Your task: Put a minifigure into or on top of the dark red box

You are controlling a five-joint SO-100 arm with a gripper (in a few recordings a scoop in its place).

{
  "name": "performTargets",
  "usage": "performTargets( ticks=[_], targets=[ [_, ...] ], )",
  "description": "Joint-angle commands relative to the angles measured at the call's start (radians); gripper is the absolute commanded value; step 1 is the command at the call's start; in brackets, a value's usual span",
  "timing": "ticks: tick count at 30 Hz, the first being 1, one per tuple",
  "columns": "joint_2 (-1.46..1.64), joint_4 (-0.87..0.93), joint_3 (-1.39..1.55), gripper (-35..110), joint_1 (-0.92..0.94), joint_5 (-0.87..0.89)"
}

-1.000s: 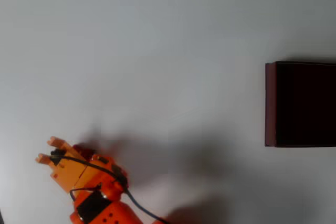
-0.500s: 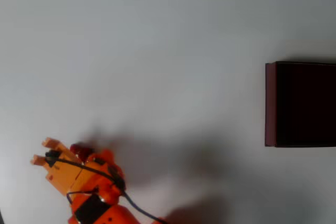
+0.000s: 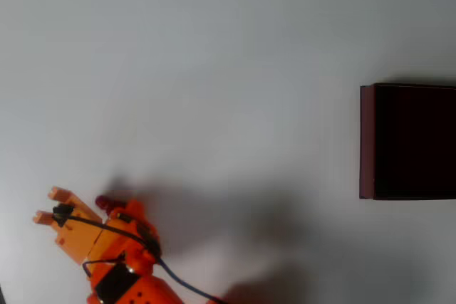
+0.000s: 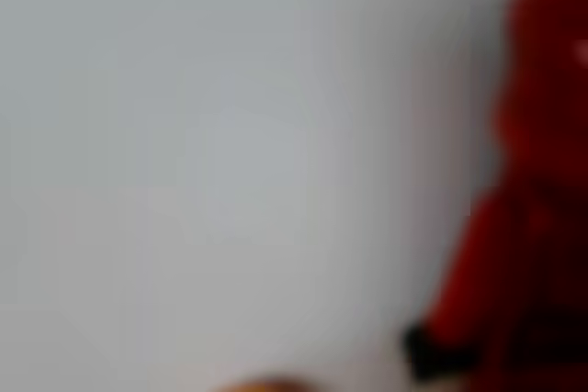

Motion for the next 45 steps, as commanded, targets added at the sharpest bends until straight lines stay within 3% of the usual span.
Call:
performTargets(
  ticks=[1, 45],
  targets=[
    [-0.015, -0.012, -0.043, 24, -0.012, 0.009],
    [0.009, -0.005, -0.015, 0, 0.005, 0.018]
  ],
)
